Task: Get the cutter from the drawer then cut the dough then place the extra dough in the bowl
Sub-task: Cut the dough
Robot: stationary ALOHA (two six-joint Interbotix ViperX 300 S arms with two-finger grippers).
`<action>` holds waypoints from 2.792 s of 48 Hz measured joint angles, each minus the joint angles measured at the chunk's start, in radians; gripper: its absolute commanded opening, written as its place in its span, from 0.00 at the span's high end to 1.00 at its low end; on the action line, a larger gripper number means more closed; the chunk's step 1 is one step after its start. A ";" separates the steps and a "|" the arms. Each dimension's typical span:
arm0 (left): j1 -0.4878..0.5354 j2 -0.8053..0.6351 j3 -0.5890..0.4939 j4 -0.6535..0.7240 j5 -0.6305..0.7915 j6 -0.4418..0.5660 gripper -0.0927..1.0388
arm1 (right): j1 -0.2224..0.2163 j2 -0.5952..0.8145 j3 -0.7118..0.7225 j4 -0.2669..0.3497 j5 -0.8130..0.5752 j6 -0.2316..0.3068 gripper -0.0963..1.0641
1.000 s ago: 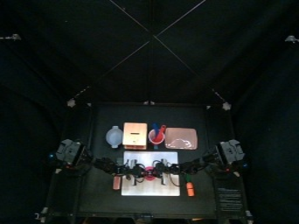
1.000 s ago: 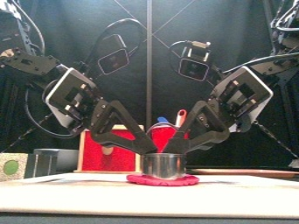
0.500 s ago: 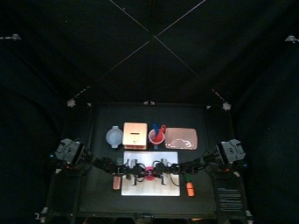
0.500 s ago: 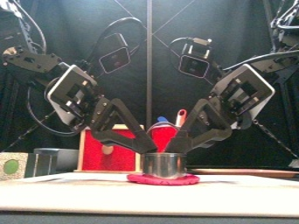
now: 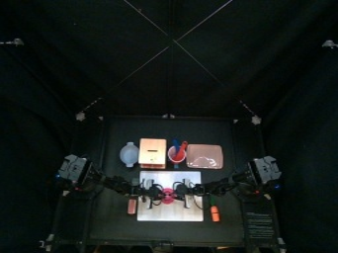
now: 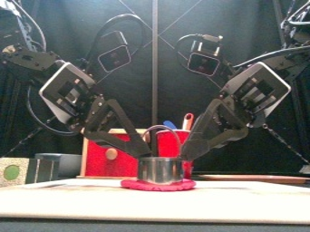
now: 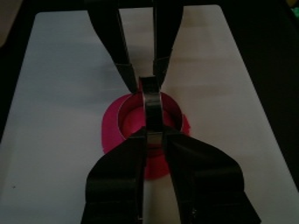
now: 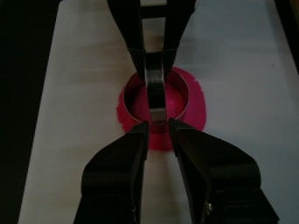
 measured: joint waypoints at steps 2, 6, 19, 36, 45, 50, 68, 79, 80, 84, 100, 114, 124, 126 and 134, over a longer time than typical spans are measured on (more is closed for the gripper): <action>0.003 0.000 0.000 0.006 0.000 0.000 0.36 | 0.000 0.000 -0.002 0.000 0.000 0.002 0.30; 0.008 0.000 0.000 0.015 0.000 0.000 0.32 | 0.000 0.000 -0.002 0.000 0.000 0.002 0.24; 0.018 -0.002 -0.003 0.018 0.000 0.000 0.25 | -0.002 0.000 -0.005 0.006 0.003 0.003 0.11; 0.023 -0.015 -0.002 0.031 -0.055 -0.002 0.25 | -0.005 0.000 -0.017 0.003 0.011 0.003 0.11; 0.025 -0.037 -0.002 0.046 -0.084 -0.003 0.25 | -0.005 0.000 -0.017 0.003 0.012 0.003 0.11; 0.025 -0.043 0.009 0.046 -0.086 -0.003 0.25 | -0.005 0.000 -0.017 0.003 0.012 0.003 0.11; 0.023 -0.117 0.097 0.046 -0.086 -0.005 0.27 | -0.006 -0.003 -0.040 -0.008 0.063 0.003 0.11; 0.025 -0.084 0.103 0.046 -0.089 -0.002 0.41 | -0.011 -0.034 -0.052 -0.008 0.121 0.006 0.11; 0.025 -0.078 0.101 0.046 -0.089 -0.002 0.41 | -0.012 -0.040 -0.054 -0.008 0.130 0.005 0.11; 0.025 -0.052 0.092 0.046 -0.089 -0.003 0.46 | -0.018 -0.058 -0.054 -0.009 0.156 0.005 0.11; 0.025 0.021 0.058 0.046 -0.091 -0.002 0.47 | -0.043 -0.086 -0.101 -0.055 0.233 0.003 0.11; 0.025 0.061 0.048 0.046 -0.091 -0.002 0.47 | -0.055 -0.067 -0.149 -0.078 0.281 0.003 0.11; 0.025 0.063 0.043 0.046 -0.080 -0.003 0.47 | -0.063 -0.049 -0.170 -0.077 0.302 0.006 0.11; 0.025 0.064 0.041 0.046 -0.078 -0.003 0.48 | -0.063 -0.044 -0.175 -0.075 0.311 0.006 0.11; 0.026 0.064 0.040 0.046 -0.071 -0.003 0.48 | -0.063 -0.028 -0.186 -0.069 0.347 0.008 0.14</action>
